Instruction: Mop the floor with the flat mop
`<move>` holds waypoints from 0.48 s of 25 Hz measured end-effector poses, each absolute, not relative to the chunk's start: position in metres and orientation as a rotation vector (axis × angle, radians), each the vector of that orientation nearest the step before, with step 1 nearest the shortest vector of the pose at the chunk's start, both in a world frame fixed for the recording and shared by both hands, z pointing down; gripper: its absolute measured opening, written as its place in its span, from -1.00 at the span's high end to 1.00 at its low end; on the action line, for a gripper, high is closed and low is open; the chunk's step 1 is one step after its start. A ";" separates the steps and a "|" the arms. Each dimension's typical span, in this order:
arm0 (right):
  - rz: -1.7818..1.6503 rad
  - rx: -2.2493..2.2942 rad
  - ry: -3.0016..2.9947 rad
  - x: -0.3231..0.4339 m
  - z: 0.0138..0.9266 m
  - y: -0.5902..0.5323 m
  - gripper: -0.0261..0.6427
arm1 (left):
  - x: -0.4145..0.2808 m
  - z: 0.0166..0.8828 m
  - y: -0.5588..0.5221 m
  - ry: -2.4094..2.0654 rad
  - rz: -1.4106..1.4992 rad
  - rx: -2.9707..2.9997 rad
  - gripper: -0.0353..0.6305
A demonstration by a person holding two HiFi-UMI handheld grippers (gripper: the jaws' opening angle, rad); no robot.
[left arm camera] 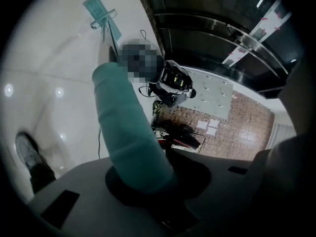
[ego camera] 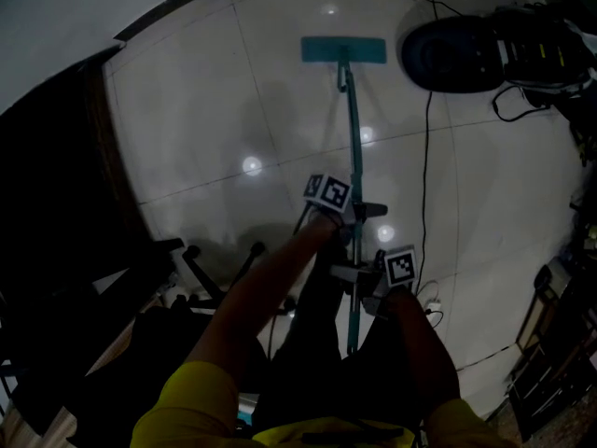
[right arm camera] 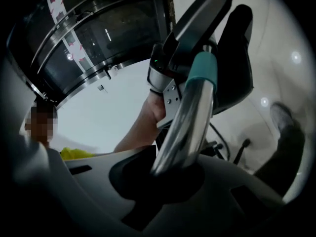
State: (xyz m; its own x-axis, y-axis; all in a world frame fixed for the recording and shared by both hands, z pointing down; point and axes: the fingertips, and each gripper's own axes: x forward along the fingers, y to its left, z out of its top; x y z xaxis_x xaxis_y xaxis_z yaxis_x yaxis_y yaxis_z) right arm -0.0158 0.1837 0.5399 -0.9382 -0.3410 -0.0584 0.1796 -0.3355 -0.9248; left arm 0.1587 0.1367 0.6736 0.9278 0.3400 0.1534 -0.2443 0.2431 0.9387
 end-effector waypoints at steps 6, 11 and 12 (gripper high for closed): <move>-2.498 -0.142 1.421 -0.035 0.467 0.342 0.81 | 0.128 0.596 0.296 0.062 0.259 1.058 0.56; -2.410 -0.036 1.602 -0.028 0.479 0.308 0.72 | 0.136 0.608 0.262 0.070 0.280 1.107 0.56; -2.401 -0.029 1.635 -0.027 0.490 0.294 0.71 | 0.138 0.617 0.246 0.072 0.295 1.133 0.56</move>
State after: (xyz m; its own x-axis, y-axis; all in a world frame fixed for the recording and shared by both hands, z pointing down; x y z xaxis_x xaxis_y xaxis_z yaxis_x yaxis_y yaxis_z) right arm -0.0267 0.2937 0.4896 -0.9719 -0.2048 -0.1157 0.1826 -0.3471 -0.9199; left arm 0.1380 0.2462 0.6173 0.9590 0.2678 0.0923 -0.1954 0.3897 0.9000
